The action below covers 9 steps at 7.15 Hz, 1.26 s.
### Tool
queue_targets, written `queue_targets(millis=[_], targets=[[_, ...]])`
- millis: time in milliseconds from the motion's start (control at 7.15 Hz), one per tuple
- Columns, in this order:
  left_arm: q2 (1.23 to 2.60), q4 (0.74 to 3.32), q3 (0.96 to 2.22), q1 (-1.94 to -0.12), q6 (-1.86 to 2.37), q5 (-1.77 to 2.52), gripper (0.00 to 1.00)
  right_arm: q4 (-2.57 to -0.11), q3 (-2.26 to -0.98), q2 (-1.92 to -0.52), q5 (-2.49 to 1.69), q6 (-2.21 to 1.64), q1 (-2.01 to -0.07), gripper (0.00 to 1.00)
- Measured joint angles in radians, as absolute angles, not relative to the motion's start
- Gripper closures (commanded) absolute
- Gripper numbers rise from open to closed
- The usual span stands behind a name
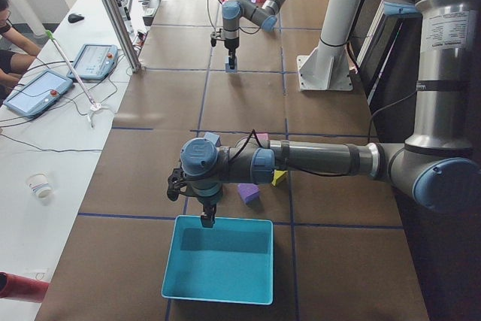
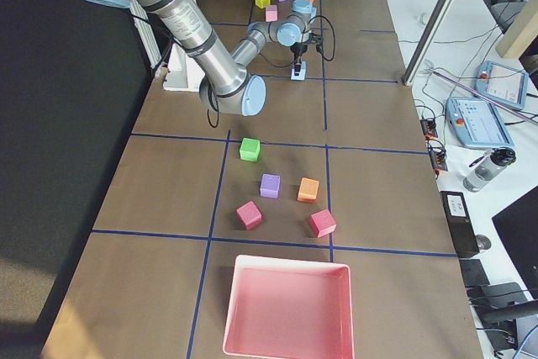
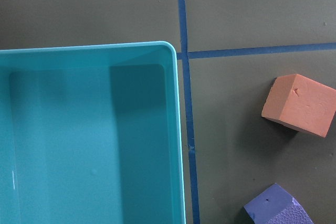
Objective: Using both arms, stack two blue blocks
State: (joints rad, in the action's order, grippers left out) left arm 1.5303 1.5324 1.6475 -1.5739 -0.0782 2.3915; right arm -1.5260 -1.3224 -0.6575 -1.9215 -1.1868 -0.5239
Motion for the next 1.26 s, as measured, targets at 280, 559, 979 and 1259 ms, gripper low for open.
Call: queue_targets(millis=[280,559,979,1259], targets=[[1.530,1.532,1.651,-1.574,-0.078,2.391,0.00,-1.521,-1.321,-0.658,-1.921,-1.202,-0.522,0.00],[1.531,1.532,1.655,-1.574,-0.078,2.391,0.00,-1.518,-1.323,-0.658,-1.921,-1.205,-0.522,0.00],[1.532,1.532,1.657,-1.573,-0.077,2.391,0.00,-1.558,-1.425,-0.661,-1.960,-1.207,-0.574,0.00],[1.536,1.538,1.660,-1.571,-0.076,2.391,0.00,-1.733,-1.621,-0.666,-1.999,-1.202,-0.635,0.00]])
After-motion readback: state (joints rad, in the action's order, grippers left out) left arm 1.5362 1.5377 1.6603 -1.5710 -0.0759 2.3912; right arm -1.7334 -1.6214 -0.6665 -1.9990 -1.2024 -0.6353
